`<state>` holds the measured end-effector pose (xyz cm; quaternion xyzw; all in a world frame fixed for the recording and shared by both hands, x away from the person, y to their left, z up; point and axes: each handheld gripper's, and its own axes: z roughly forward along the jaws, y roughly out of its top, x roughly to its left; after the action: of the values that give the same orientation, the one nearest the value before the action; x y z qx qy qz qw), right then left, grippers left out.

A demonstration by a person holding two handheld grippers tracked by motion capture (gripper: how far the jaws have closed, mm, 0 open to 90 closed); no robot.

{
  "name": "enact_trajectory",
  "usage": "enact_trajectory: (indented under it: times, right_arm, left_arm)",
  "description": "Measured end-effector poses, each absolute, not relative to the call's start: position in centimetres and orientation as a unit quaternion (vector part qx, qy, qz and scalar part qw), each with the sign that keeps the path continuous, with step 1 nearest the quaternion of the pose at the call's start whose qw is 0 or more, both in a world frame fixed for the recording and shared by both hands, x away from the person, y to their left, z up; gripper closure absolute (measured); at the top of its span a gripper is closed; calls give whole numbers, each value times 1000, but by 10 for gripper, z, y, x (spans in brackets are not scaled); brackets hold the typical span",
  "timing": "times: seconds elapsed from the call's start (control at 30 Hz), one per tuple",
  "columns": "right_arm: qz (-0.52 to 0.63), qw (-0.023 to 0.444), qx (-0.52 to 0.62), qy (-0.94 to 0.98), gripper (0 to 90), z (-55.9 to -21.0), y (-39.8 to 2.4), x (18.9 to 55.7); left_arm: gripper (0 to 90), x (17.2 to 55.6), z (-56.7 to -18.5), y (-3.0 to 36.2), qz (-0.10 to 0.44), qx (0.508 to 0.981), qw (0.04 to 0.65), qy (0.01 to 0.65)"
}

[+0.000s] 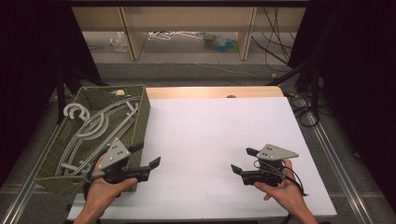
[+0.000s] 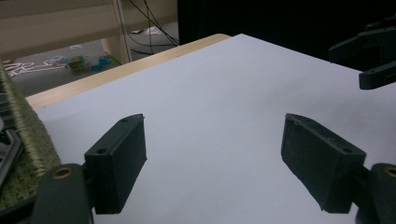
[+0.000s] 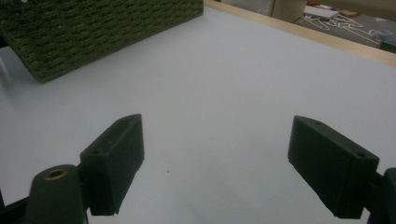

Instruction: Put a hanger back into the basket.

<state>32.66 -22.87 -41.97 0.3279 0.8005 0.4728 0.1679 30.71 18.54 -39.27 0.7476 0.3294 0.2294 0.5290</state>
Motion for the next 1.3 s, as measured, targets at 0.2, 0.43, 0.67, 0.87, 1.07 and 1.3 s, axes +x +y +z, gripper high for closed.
enact_trajectory:
  times: [0.2, 0.43, 0.67, 0.87, 1.07, 1.3]
  right_arm:
    - [480, 163, 329, 797, 188, -422, -229, 320]
    - [484, 166, 326, 795, 174, -423, -228, 307]
    - [487, 168, 326, 793, 173, -425, -231, 293]
    - [482, 162, 330, 795, 172, -429, -233, 285]
    - [483, 162, 324, 797, 172, -430, -230, 286]
    - [483, 166, 324, 796, 173, -429, -231, 286]
  left_arm:
    - [213, 302, -407, 179, 222, 753, 529, 323]
    - [182, 295, -422, 179, 207, 751, 535, 327]
    - [175, 285, -433, 185, 216, 748, 538, 321]
    - [175, 283, -434, 185, 216, 750, 539, 318]
    - [175, 285, -434, 186, 221, 751, 539, 310]
    - [175, 285, -434, 183, 215, 751, 540, 313]
